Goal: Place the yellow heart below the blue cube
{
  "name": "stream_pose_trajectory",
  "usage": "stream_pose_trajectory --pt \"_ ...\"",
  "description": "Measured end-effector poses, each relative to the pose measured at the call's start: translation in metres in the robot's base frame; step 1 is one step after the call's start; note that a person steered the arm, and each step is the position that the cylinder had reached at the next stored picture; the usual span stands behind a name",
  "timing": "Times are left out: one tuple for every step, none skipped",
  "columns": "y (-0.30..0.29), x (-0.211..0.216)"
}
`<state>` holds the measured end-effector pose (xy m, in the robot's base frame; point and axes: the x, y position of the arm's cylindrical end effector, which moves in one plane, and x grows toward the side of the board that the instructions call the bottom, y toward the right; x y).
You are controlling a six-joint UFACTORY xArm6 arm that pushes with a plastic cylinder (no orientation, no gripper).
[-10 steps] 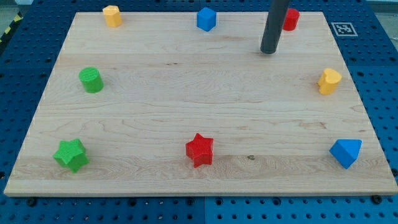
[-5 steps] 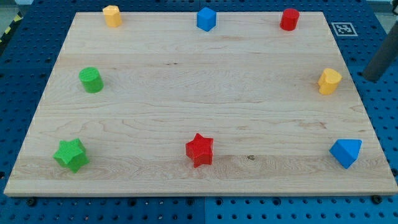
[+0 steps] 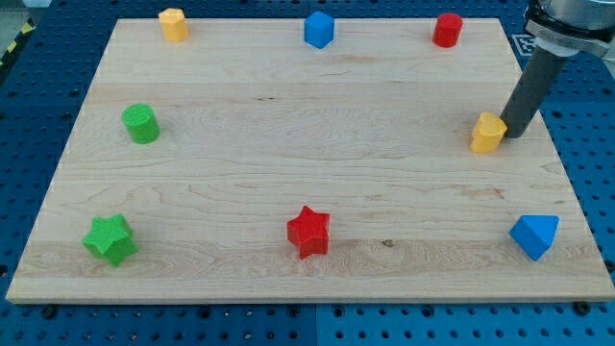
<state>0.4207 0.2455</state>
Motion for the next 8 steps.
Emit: stream_pose_trajectory --pt "0.004 0.017" --pt "0.029 0.031" --pt "0.029 0.027" --pt "0.006 0.026" --pt "-0.034 0.024" --pt "-0.061 0.005" --pt "-0.067 -0.004" --pt "-0.057 -0.005"
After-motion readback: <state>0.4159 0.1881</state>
